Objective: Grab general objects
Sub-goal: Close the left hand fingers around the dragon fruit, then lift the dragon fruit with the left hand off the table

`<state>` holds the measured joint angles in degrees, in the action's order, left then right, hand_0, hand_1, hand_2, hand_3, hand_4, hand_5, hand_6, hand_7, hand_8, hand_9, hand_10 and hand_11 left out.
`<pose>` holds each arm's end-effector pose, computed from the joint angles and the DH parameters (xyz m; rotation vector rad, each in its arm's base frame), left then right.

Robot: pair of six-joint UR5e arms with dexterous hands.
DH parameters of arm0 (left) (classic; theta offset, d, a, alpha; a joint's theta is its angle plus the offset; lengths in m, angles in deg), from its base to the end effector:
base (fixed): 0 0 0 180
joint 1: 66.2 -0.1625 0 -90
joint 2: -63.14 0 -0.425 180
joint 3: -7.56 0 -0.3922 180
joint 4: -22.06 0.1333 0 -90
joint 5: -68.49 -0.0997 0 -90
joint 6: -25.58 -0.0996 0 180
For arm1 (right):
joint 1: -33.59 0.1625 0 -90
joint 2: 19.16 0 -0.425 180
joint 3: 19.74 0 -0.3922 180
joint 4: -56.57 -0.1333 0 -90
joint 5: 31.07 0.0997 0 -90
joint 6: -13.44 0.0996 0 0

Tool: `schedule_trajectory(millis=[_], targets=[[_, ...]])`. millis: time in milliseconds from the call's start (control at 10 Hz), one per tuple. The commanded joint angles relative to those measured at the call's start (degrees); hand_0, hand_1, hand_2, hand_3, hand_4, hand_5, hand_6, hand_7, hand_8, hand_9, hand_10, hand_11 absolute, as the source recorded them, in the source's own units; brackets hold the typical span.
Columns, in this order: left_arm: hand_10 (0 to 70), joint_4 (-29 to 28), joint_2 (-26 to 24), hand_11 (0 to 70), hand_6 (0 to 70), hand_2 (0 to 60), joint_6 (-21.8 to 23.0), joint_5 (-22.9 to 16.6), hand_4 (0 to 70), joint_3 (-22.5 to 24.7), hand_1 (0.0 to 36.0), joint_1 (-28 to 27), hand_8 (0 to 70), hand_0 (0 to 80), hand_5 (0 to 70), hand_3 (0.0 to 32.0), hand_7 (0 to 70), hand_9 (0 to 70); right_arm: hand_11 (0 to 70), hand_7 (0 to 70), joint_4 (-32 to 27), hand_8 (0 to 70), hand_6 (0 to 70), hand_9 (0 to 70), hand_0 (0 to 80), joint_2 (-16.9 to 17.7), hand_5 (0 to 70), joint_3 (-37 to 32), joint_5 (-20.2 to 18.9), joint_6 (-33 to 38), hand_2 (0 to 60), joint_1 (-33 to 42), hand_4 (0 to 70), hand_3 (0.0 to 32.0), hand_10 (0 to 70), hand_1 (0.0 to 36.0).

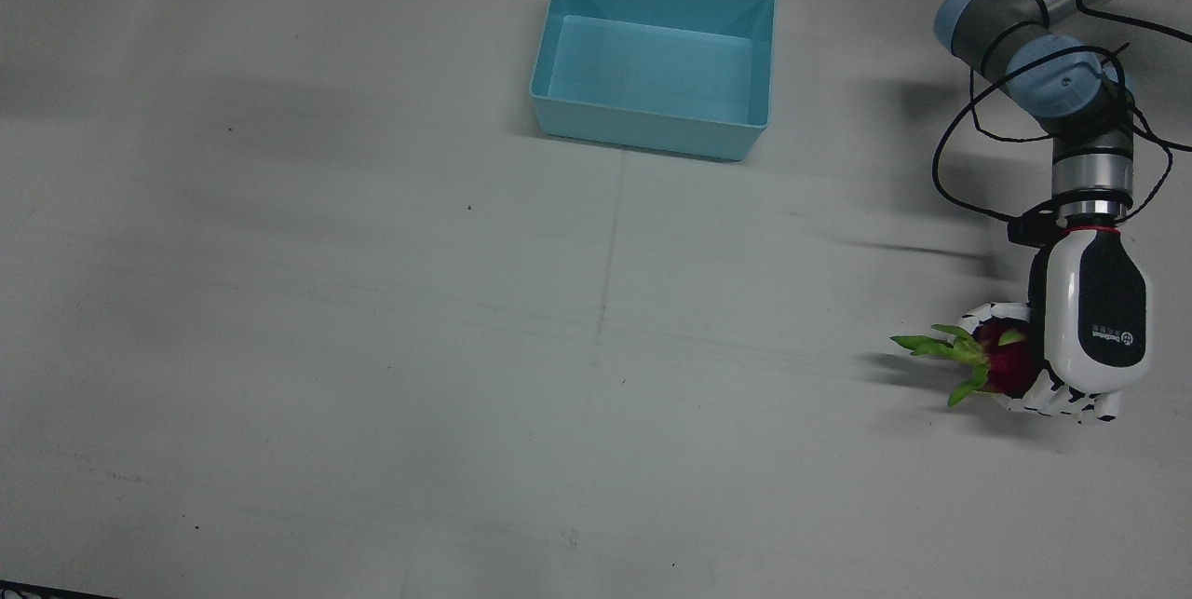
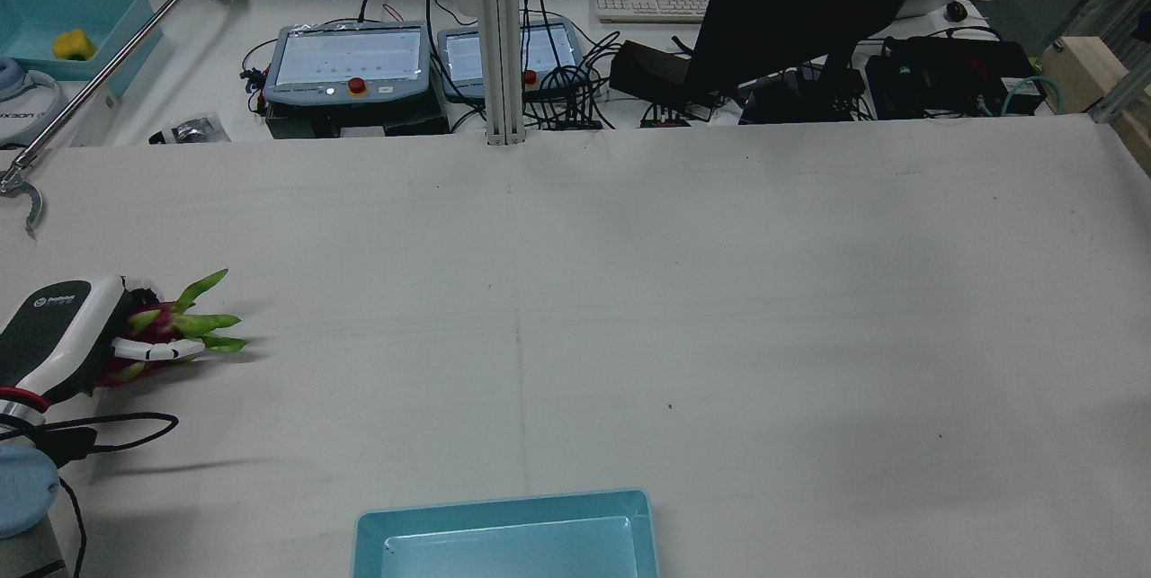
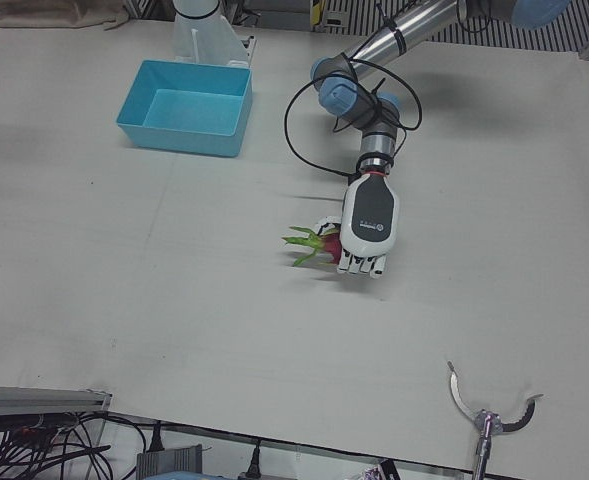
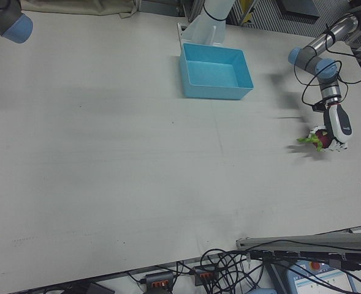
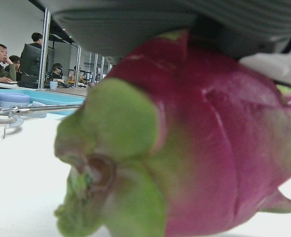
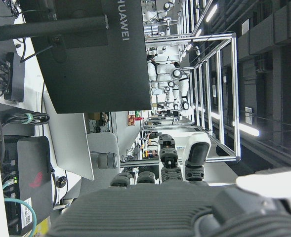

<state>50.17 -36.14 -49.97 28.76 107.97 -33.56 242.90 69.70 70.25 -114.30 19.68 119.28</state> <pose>0.2962 -0.4390 0.5577 0.9865 1.2796 -1.2677 0.1078 -0.4996 0.6879 0.0562 2.0507 -2.2396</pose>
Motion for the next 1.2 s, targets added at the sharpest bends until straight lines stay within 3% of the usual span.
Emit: schedule_trajectory(millis=[0,100,400,700,800,1100], targets=[[70.0,5.19,0.05,70.0,70.0,57.2,0.4,0.0,70.0,9.42,0.0,-0.03,70.0,10.1,49.0,0.0,53.4,70.0,0.0,0.0,0.0,0.0,0.0,0.0,0.0,0.0,0.0,0.0,0.0,0.0,0.0,0.0,0.0,0.0,0.0,0.0],[70.0,7.21,-0.73,70.0,70.0,60.0,0.41,-0.18,70.0,11.98,0.0,-0.12,70.0,7.2,48.8,0.0,53.0,70.0,0.0,0.0,0.0,0.0,0.0,0.0,0.0,0.0,0.0,0.0,0.0,0.0,0.0,0.0,0.0,0.0,0.0,0.0],[70.0,12.14,-7.23,70.0,70.0,60.0,0.58,-2.1,70.0,15.08,0.0,-2.57,70.0,2.0,47.9,0.0,51.6,70.0,0.0,0.0,0.0,0.0,0.0,0.0,0.0,0.0,0.0,0.0,0.0,0.0,0.0,0.0,0.0,0.0,0.0,0.0],[70.0,11.11,-10.4,70.0,70.0,58.4,0.75,-2.11,66.4,15.87,0.0,-6.62,70.0,0.0,44.7,0.0,50.2,70.0,0.0,0.0,0.0,0.0,0.0,0.0,0.0,0.0,0.0,0.0,0.0,0.0,0.0,0.0,0.0,0.0,0.0,0.0],[70.0,10.14,-11.63,70.0,70.0,56.6,2.15,-3.33,64.0,15.79,0.0,-6.45,70.0,0.0,43.1,0.0,50.0,70.0,0.0,0.0,0.0,0.0,0.0,0.0,0.0,0.0,0.0,0.0,0.0,0.0,0.0,0.0,0.0,0.0,0.0,0.0],[70.0,10.04,-12.52,70.0,70.0,53.9,14.43,-8.06,62.5,15.87,0.0,-5.31,70.0,0.0,40.0,0.0,51.3,70.0,0.0,0.0,0.0,0.0,0.0,0.0,0.0,0.0,0.0,0.0,0.0,0.0,0.0,0.0,0.0,0.0,0.0,0.0]])
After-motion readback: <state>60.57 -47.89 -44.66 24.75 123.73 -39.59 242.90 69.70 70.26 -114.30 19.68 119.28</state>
